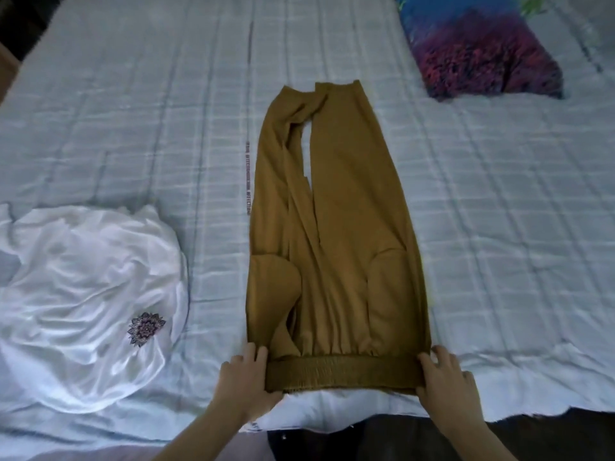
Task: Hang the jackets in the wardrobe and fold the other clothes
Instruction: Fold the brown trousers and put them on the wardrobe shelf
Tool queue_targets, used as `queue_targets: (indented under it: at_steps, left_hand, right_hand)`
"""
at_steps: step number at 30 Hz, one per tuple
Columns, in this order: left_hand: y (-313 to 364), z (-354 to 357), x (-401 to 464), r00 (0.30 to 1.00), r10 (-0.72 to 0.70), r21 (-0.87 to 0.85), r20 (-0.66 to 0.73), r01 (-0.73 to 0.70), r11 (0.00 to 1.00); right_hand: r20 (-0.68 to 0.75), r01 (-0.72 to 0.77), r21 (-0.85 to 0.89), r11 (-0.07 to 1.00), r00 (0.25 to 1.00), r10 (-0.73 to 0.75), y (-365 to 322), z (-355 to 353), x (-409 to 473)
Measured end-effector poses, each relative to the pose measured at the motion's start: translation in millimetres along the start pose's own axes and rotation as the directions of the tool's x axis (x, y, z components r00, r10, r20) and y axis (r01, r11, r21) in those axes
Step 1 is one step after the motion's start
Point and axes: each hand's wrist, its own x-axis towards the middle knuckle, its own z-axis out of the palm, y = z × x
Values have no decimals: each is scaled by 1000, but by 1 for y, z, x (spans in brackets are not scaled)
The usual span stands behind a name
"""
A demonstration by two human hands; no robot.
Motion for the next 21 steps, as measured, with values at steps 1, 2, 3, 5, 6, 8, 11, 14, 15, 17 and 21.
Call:
queue_targets:
  at_steps: [1, 2, 3, 5, 6, 8, 11, 14, 15, 17, 21]
  left_hand:
    - [0, -5, 3, 1000, -3, 25, 10, 3, 1000]
    - [-3, -6, 7, 999, 5, 27, 39, -6, 1000]
    - [-4, -13, 10, 990, 3, -16, 142, -1, 1000]
    - [-5, -27, 13, 954, 12, -89, 298, 16, 996]
    - [-6, -33, 12, 945, 29, -98, 325, 4, 995]
    - [-10, -35, 8, 949, 62, -45, 309, -50, 998]
    - [-16, -29, 8, 965, 116, -18, 234, -115, 993]
    - [-14, -24, 10, 955, 219, 0, -198, -223, 975]
    - [-11, -22, 12, 897, 237, -24, -373, -265, 964]
    - [-4, -13, 20, 799, 212, -87, -563, -313, 946]
    - [23, 14, 38, 862, 207, -112, -463, -289, 951]
  right_hand:
    - [-19, 21, -10, 1000, 1000, -21, -1, -1, 4]
    - [-36, 79, -10, 997, 996, -79, -3, -1, 7]
    - [-55, 160, -20, 987, 985, -161, -4, 3, 10]
    - [-84, 310, -25, 950, 947, -311, -1, 12, 14]
    - [-77, 358, -3, 934, 931, -358, 1, 16, 15]
    - [-24, 375, 54, 925, 927, -374, 6, 23, 11]
    - [1, 390, 115, 914, 920, -393, 21, 34, 1]
    - [-36, 453, 149, 879, 891, -453, 32, 46, -9]
    - [-21, 471, 124, 874, 881, -472, 35, 50, -13]
    - [45, 491, 55, 870, 869, -493, 37, 49, -21]
    - [122, 445, -15, 896, 890, -440, 18, 32, -23]
